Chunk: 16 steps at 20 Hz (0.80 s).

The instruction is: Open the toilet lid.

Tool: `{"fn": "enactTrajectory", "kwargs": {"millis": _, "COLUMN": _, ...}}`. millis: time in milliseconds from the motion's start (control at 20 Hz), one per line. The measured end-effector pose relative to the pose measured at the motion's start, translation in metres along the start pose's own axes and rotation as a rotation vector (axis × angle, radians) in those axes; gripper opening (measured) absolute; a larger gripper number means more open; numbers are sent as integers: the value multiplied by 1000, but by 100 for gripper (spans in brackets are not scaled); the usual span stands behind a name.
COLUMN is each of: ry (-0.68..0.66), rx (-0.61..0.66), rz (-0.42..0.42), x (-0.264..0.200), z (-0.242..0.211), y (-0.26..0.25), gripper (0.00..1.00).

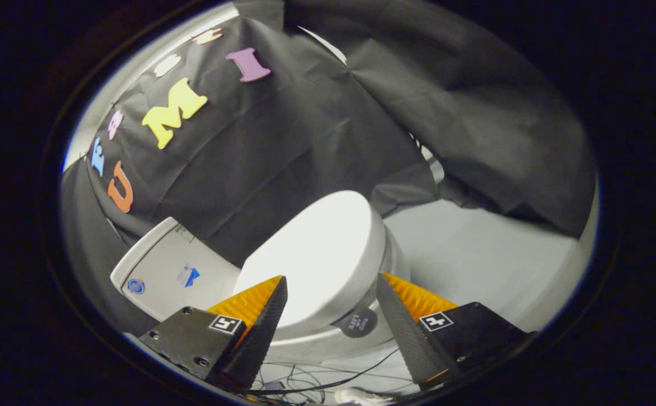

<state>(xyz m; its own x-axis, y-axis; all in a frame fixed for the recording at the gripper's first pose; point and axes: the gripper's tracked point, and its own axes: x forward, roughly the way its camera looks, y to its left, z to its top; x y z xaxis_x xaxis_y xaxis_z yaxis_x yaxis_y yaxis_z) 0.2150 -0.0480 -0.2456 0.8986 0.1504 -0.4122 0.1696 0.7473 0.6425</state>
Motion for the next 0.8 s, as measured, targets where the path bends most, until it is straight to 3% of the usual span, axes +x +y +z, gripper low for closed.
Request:
{"fn": "enactTrajectory", "kwargs": {"millis": 200, "ry": 92, "rx": 117, "rz": -11, "x": 8, "z": -22, "y": -21, "gripper": 97}}
{"fn": "enactTrajectory", "kwargs": {"millis": 350, "ry": 147, "rx": 240, "rz": 15, "x": 13, "z": -33, "y": -27, "gripper": 89}}
{"fn": "enactTrajectory", "kwargs": {"millis": 800, "ry": 212, "rx": 348, "rz": 61, "x": 28, "z": -51, "y": -28, "gripper": 49}}
